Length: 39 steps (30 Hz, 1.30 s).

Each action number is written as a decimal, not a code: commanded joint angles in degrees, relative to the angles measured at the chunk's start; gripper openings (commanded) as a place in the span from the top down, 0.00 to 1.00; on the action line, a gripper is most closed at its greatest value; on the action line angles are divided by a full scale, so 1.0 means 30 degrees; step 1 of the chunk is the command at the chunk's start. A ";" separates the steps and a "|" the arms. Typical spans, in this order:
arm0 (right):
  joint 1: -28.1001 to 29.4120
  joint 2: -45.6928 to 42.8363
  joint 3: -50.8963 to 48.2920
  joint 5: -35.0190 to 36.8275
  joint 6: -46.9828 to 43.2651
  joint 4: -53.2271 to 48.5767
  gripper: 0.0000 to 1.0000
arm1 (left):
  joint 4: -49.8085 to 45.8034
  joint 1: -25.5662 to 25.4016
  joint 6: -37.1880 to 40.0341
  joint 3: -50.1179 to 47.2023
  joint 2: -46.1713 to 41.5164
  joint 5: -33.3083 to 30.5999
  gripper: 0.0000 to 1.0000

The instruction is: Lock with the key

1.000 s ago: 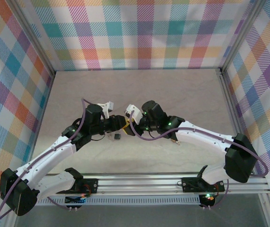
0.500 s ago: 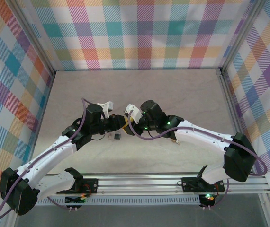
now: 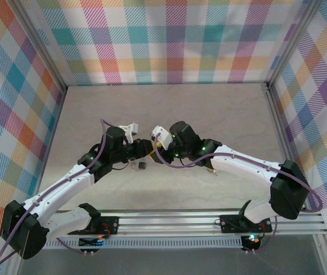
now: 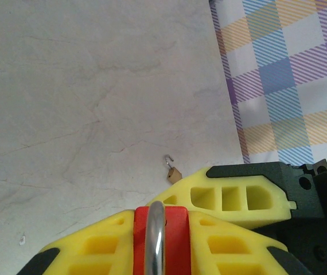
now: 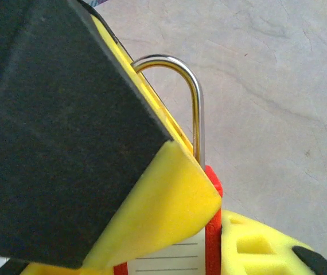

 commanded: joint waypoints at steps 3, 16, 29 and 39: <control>0.0198 0.0209 0.0755 -0.0166 0.0175 0.1742 1.00 | 0.1491 -0.0481 -0.0175 -0.0206 -0.0610 0.0872 1.00; 0.0198 -0.0654 -0.0144 0.0874 0.0154 0.2589 0.66 | 0.2015 -0.0570 -0.0545 -0.1051 -0.1941 0.0073 1.00; 0.0172 -0.2439 -0.1582 0.1614 -0.0357 0.3280 0.12 | 0.1473 -0.0570 -0.0240 -0.0542 -0.1480 -0.0661 1.00; 0.0027 -0.7288 -0.5691 0.4572 0.0115 0.6561 0.01 | 0.2768 -0.0409 0.0269 0.0012 -0.0050 -0.2856 1.00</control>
